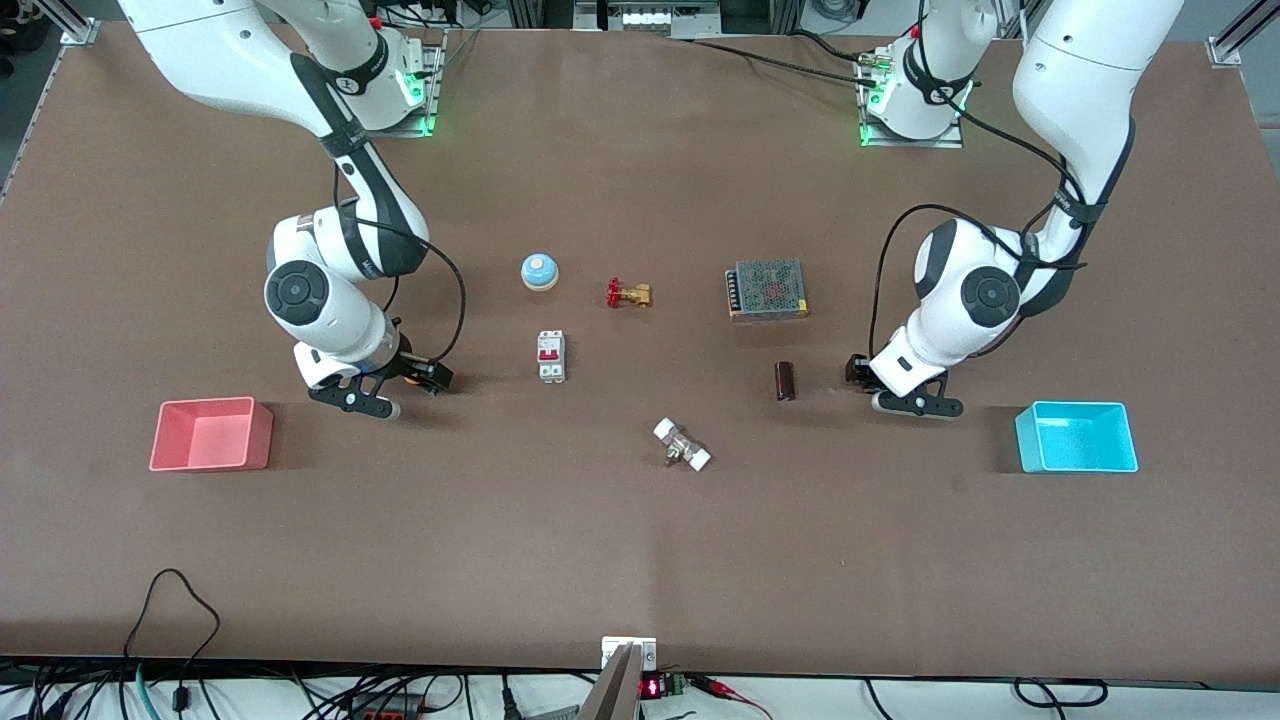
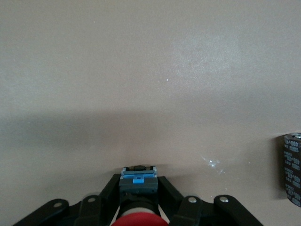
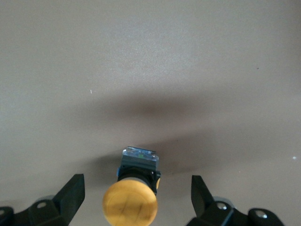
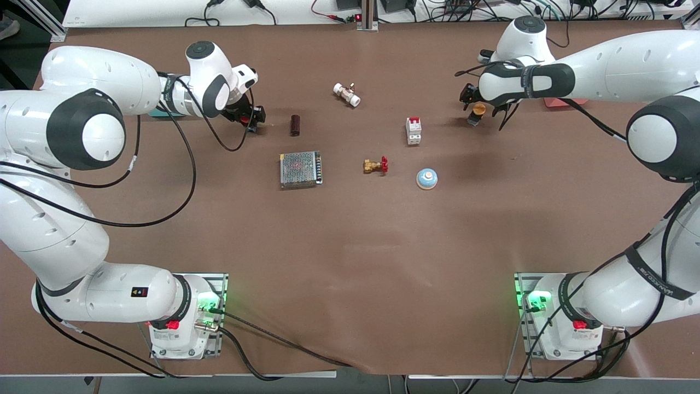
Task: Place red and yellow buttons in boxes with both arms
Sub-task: 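Carry the red button with the left gripper over the cyan box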
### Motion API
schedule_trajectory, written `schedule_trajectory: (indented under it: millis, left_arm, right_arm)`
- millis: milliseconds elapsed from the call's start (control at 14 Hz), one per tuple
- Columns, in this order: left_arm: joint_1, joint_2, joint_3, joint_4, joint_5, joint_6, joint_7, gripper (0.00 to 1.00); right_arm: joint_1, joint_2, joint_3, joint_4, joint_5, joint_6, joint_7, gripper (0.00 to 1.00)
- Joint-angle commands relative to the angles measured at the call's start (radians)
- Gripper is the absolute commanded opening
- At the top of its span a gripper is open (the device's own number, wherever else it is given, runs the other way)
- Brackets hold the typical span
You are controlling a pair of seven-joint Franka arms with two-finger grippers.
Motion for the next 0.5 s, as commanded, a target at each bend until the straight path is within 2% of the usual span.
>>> schedule_trajectory:
  millis: [0, 143, 286, 429]
  left_arm:
    - [0.008, -0.045, 0.014, -0.004, 0.021, -0.015, 0.006, 0.17]
    - [0.009, -0.084, 0.031, 0.076, 0.021, -0.173, 0.032, 0.18]
    - [0.017, -0.090, 0.049, 0.239, 0.021, -0.416, 0.071, 0.18]
    - [0.026, -0.082, 0.061, 0.374, 0.022, -0.567, 0.072, 0.18]
  right_arm:
    - [0.007, -0.004, 0.009, -0.007, -0.016, 0.003, 0.017, 1.00]
    - [0.008, -0.004, 0.015, -0.007, -0.016, 0.001, 0.046, 1.00]
    - [0.008, -0.004, 0.029, -0.007, -0.016, 0.001, 0.049, 1.00]
    - [0.007, -0.004, 0.029, -0.007, -0.016, 0.002, 0.046, 1.00]
